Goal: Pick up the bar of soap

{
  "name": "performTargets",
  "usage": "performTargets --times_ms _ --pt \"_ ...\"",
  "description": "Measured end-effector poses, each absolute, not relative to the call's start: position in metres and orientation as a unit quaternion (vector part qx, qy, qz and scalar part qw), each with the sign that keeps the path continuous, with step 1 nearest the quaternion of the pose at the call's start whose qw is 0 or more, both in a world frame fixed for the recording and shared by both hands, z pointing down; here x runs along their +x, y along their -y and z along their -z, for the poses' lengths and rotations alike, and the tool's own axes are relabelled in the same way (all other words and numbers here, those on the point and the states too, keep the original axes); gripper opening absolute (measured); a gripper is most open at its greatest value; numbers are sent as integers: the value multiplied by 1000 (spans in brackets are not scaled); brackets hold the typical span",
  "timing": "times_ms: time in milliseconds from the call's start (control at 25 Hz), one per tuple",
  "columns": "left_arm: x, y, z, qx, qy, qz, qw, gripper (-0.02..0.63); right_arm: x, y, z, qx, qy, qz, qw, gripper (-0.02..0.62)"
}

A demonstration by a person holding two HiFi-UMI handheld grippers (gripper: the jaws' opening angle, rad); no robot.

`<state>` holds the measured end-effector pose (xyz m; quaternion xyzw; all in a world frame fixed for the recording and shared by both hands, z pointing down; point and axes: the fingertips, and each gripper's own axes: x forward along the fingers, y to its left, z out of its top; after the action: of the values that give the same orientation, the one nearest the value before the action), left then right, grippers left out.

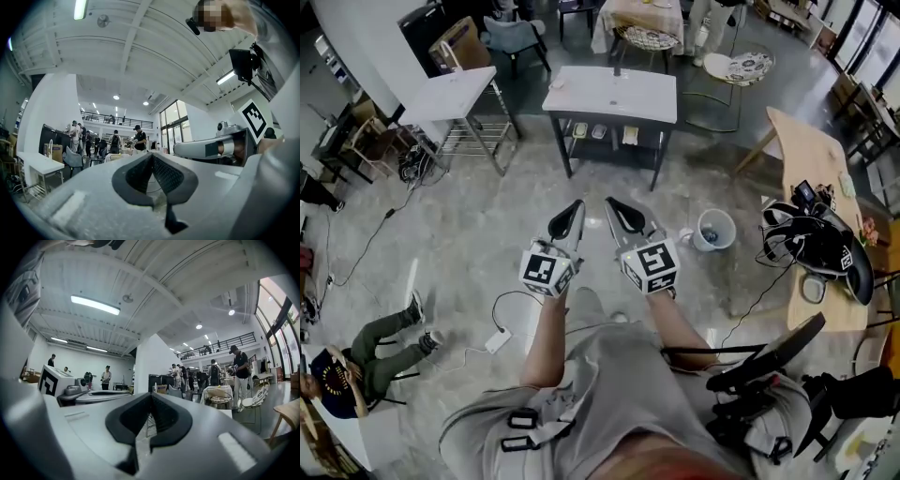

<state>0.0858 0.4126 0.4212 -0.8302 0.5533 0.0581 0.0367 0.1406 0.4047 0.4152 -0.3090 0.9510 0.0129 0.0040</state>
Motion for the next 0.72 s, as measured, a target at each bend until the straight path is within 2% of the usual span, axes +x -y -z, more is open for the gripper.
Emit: performTargets --times_ms 360,720 --pt "85 -395 -412 -840 -535 -72 45 -6 142 -387 -418 -330 -944 -29 -11 2" --pt "47 -348 -419 -832 -549 -76 33 -6 116 -342 -426 -331 -943 -19 -25 2"
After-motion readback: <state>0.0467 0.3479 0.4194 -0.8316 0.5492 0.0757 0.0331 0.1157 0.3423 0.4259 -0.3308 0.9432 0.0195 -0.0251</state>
